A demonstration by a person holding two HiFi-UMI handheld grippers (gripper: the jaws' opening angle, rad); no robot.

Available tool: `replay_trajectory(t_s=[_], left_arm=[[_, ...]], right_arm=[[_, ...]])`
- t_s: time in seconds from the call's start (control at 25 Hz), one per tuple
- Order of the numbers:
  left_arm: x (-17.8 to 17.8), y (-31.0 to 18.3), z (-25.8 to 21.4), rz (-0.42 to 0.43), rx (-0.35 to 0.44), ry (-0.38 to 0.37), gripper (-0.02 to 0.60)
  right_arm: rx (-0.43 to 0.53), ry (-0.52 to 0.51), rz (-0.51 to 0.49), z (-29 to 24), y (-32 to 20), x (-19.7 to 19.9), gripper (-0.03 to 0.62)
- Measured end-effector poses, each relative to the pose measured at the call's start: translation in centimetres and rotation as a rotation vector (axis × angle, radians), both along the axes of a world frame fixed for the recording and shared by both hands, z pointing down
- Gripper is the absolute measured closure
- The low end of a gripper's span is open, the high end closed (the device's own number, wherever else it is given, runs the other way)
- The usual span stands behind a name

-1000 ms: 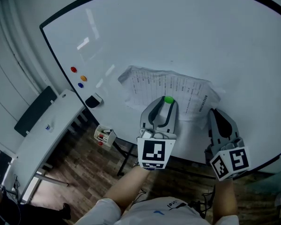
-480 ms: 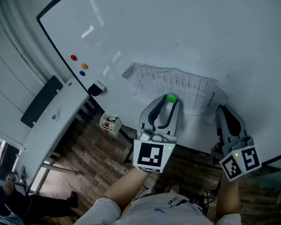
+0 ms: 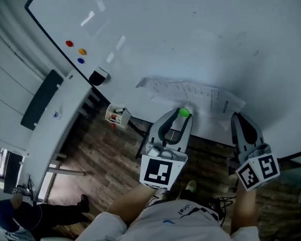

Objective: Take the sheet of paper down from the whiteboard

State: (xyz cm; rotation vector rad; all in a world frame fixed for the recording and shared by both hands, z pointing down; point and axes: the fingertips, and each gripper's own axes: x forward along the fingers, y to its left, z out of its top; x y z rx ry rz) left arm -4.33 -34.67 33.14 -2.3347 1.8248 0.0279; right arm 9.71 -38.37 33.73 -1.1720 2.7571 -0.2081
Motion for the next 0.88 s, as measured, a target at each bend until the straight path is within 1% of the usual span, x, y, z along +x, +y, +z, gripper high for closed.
replay_trajectory(t_s=[0.16,0.32,0.44,0.6,0.88], left_arm=[[-0.8,2.1,1.5,0.044,-0.047,0.010,0.449],[-1.8,5.4,5.1,0.099,-0.135,0.041,0.449],[-2.4,7.4,6.7,0.140,-0.177,0.068,0.449],[-2.6,10.1,8.2,0.188,-0.208,0.079,0.449],[-2.1,14.4,8.9,0.253,-0.224,0.092,0.449]], right_arm=[[-0.053,0.027,0.036,1.5,2.1,-0.6,0.580],[-0.100,0.059,0.083,4.5,5.8,-1.4,0.580],[-0.134,0.081,0.117,6.4,8.1,-1.7,0.580],[-0.180,0.103,0.159,8.5,11.3,-1.7,0.580],[-0.226,0.111,0.210,9.2,16.1,-1.4,0.580]])
